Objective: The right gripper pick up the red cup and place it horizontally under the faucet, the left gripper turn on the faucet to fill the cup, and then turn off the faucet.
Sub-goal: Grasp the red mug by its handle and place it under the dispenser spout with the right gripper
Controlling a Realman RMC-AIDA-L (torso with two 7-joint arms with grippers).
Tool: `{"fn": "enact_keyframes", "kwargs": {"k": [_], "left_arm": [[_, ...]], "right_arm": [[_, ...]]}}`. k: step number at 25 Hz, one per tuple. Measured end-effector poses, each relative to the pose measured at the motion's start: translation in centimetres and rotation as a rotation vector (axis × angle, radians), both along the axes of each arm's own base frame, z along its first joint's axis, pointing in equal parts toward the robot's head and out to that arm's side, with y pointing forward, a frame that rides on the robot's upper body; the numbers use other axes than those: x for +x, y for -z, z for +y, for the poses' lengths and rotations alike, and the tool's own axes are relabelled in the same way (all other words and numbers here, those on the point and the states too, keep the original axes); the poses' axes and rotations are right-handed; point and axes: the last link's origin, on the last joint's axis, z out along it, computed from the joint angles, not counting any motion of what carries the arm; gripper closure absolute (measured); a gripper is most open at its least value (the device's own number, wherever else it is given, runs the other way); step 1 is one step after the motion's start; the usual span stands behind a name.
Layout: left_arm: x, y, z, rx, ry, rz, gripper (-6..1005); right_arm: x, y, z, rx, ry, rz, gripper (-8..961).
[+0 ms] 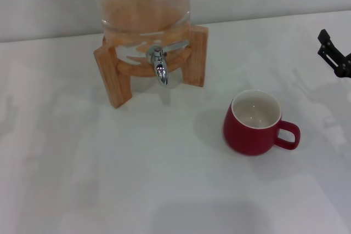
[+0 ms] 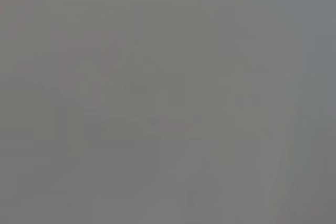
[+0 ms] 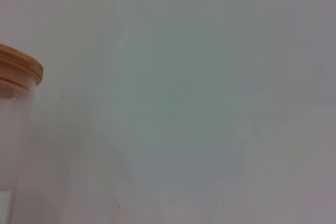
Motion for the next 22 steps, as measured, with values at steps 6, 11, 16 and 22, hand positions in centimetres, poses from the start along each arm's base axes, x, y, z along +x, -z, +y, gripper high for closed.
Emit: {"fn": "enact_keyframes", "kwargs": {"k": [6, 11, 16, 22], "left_arm": [[-0.11, 0.02, -0.08, -0.004, -0.002, 0.005, 167], [-0.15, 0.01, -0.08, -0.009, 0.000, 0.010, 168], [-0.16, 0.02, -0.08, -0.010, -0.001, 0.010, 168], [-0.15, 0.13, -0.08, -0.013, -0.004, 0.016, 168]], "right_arm": [[0.00, -0.03, 0.05, 0.002, 0.001, 0.001, 85], [0.00, -0.04, 0.05, 0.002, 0.001, 0.001, 84], [-0.02, -0.04, 0.06, 0.003, 0.000, 0.001, 84], [-0.06, -0.02, 0.09, 0.001, -0.001, 0.001, 84]]}}
